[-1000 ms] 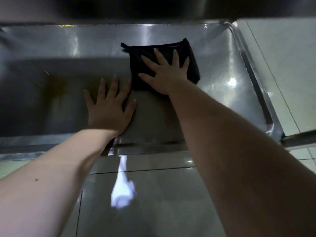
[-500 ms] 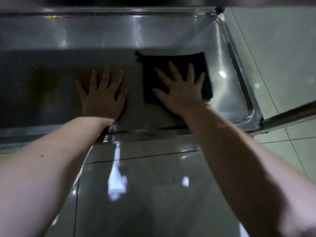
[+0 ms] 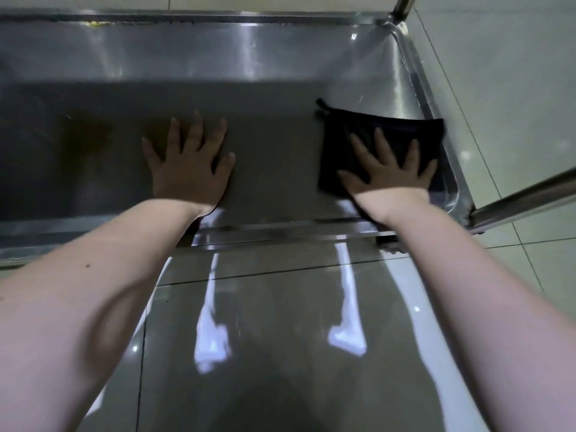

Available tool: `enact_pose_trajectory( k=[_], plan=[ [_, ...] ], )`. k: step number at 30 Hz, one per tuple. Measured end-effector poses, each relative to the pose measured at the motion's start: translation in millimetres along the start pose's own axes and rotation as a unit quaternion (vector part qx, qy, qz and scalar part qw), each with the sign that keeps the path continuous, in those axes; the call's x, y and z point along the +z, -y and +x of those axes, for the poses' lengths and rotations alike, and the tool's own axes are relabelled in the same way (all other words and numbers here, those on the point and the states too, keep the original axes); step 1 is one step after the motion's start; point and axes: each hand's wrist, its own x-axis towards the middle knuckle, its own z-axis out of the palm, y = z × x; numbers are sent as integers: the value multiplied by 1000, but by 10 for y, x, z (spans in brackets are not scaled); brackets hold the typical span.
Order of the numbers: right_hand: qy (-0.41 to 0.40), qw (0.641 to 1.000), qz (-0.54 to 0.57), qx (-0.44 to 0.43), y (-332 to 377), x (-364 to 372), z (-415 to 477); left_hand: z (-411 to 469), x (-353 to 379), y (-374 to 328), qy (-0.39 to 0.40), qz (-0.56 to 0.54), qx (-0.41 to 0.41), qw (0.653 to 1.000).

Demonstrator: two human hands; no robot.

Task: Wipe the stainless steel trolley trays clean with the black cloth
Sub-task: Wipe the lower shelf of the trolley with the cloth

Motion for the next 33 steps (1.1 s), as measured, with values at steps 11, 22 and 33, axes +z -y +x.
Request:
enact_pose_trajectory(
  k=[11,22,33],
  plan=[
    [-7,996,-14,-93,50,50,-289,18,10,46,6,-13,2,1000],
    [-5,994,-28,-105,637,188,-525,-8,-17,-23,17,4,0,1000],
    [-19,985,-53,-163,921,-3,-508,-96,-370,922,8,-28,53,998]
  ],
)
